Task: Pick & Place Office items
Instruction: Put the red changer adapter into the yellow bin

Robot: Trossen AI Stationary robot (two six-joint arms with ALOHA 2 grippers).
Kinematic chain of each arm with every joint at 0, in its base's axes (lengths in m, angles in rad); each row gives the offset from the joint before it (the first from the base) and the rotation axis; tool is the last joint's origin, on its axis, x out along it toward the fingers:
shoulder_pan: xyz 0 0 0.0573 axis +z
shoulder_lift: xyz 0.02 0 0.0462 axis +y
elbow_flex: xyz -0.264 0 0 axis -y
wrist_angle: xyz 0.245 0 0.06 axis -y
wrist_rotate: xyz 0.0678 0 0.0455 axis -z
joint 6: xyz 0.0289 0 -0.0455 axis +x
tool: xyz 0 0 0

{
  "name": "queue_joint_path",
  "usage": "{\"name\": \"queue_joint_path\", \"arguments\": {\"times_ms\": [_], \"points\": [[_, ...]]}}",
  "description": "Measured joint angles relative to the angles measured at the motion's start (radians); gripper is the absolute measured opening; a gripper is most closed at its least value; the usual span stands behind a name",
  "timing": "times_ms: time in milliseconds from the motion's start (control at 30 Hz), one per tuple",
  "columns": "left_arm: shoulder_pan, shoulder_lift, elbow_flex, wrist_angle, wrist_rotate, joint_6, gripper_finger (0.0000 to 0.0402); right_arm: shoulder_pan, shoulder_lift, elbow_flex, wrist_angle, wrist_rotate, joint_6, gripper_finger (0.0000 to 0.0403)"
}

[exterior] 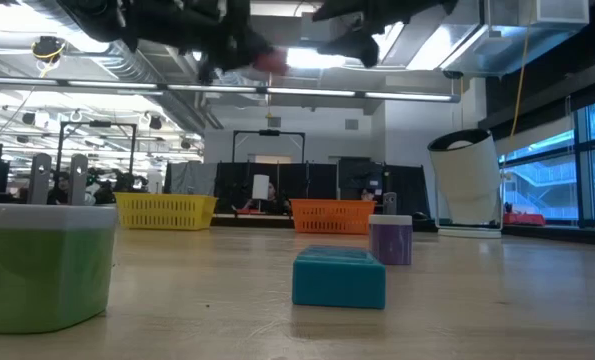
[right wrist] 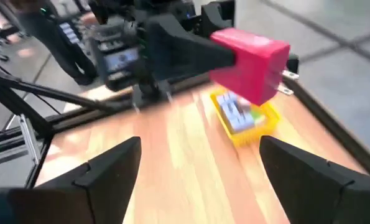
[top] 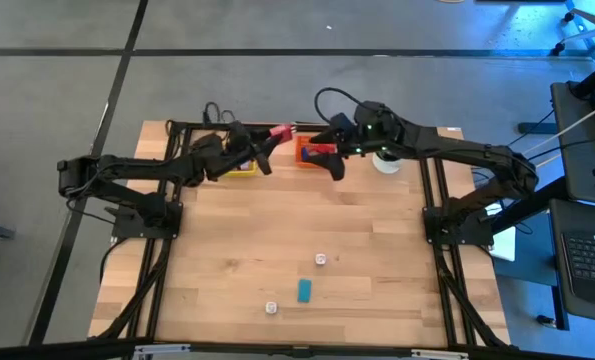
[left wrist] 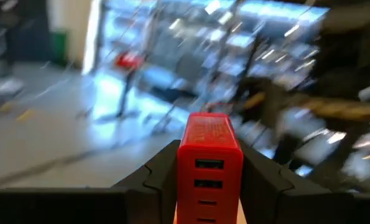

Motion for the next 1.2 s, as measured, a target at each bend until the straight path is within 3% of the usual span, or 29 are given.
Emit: {"name": "queue_joint_path", "arguments": {"times_ms": [267,500,800,1000,1200], "points": [[0.085,0.000,0.000,-0.472,-0.184,-0.037,0.0122,-0.007,-0.033,0.000,-0.135,0.027,0.022,0.0333],[0.169,0.000,0.000,-0.796,-0.192,-0.086,0.0123,-0.006,-0.028,0.000,-0.142,0.033,0.016,0.0331],[0.256,0.012,0.000,-0.954,-0.170,-0.077,0.0122,-0.006,-0.028,0.000,-0.142,0.033,-0.012,0.0319],[0.295,0.044,0.000,-0.950,-0.108,-0.087,0.0121,-0.006,-0.028,0.000,-0.142,0.048,-0.016,0.0318],[0.304,0.070,0.000,-0.954,-0.095,-0.146,0.0152,-0.006,-0.028,0.000,-0.142,0.059,-0.017,0.0318]]}}
